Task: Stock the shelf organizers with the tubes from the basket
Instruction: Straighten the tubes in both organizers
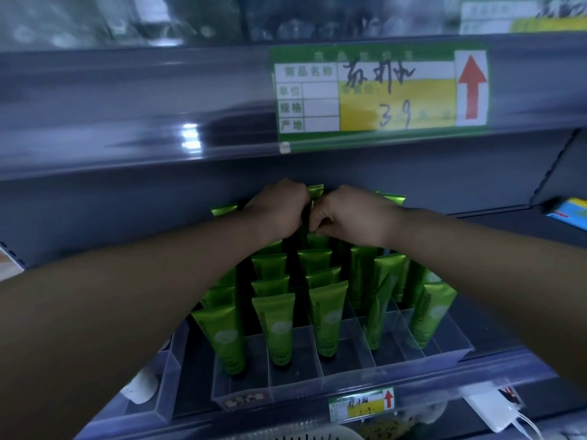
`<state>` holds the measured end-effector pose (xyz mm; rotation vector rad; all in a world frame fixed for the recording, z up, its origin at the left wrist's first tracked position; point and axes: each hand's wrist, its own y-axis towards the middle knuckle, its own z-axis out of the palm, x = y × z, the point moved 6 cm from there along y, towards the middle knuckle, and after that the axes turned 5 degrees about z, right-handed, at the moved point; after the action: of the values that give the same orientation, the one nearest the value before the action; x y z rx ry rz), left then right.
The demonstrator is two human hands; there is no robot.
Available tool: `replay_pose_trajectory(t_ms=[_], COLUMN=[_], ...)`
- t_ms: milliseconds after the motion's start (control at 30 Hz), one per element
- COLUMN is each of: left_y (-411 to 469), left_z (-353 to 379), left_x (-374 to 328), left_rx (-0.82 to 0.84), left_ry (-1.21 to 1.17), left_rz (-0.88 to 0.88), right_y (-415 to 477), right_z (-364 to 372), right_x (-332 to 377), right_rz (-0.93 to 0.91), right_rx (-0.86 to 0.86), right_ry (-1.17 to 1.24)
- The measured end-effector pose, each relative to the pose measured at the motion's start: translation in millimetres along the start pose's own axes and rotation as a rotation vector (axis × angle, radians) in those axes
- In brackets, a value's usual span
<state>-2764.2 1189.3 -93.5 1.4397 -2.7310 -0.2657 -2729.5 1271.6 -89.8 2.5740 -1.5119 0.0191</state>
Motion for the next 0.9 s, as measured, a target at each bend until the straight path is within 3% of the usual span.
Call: replay_pose_trajectory(t_ms=[900], left_y=[-9], left_z=[-5], left_x=[4], left_rx=[-0.023], left_ry=[-0.071], left_rz=[0.027], right_y=[-7], right_z=[-8], right_x=[-11], right_rz=[0.099], right_rx=[-0.089], right_ry=[0.253])
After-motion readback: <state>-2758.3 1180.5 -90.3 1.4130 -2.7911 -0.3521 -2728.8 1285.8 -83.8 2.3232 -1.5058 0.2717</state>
